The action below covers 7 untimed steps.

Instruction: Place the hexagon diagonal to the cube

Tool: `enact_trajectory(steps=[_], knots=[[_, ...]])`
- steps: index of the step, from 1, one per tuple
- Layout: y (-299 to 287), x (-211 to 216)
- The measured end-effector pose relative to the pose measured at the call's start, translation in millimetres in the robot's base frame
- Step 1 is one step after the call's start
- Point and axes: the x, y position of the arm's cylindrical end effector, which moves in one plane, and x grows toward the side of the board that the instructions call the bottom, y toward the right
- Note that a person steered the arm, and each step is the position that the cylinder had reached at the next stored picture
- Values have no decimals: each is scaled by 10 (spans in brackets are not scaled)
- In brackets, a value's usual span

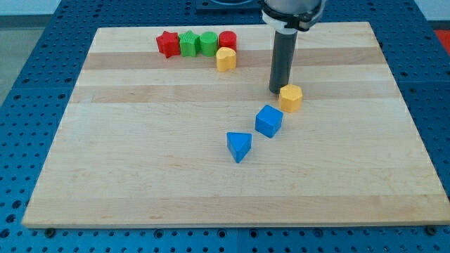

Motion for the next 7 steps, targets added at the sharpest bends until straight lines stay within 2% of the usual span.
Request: enact_trajectory(steps=[7], knots=[[-13, -50]])
